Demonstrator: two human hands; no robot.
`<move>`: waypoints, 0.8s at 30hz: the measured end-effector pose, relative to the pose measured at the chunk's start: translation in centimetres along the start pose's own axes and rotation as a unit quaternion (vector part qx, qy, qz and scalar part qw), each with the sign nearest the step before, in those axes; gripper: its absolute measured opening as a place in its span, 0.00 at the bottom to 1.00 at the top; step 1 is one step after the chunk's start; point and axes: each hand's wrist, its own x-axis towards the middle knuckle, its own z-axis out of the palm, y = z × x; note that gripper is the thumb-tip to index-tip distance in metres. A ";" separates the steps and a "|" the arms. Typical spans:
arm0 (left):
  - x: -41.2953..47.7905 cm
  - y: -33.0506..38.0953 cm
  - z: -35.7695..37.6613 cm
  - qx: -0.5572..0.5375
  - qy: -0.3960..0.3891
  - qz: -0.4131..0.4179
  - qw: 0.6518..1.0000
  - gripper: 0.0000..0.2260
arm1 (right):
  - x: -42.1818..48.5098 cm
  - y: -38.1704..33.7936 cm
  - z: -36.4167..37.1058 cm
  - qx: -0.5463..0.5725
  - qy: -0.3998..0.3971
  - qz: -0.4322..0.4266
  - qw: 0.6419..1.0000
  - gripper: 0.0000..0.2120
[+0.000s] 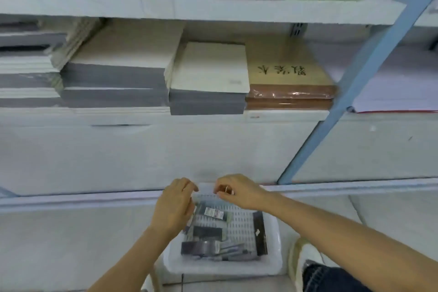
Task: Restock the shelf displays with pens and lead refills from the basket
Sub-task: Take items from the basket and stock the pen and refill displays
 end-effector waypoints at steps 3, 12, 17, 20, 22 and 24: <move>-3.4 -2.0 4.8 0.027 -0.093 -0.065 0.993 0.22 | 0.2 3.6 6.2 -0.002 -0.116 0.090 0.989 0.12; -7.9 -5.2 10.6 0.074 -0.213 -0.043 0.973 0.29 | -2.4 7.0 14.5 -0.022 -0.191 0.188 0.963 0.21; -7.9 -4.6 10.8 0.030 -0.205 -0.069 0.976 0.27 | -2.3 7.2 15.3 0.003 -0.214 0.175 0.961 0.11; -7.9 -4.6 10.7 0.047 -0.213 -0.083 0.972 0.27 | -2.3 7.2 15.2 0.032 -0.220 0.151 0.963 0.07; -8.0 -4.4 10.6 0.055 -0.212 -0.081 0.972 0.26 | -2.4 7.2 14.8 0.040 -0.229 0.144 0.962 0.09; -8.0 -4.2 10.3 0.050 -0.204 -0.077 0.975 0.25 | -2.2 7.4 13.9 0.031 -0.249 0.133 0.959 0.10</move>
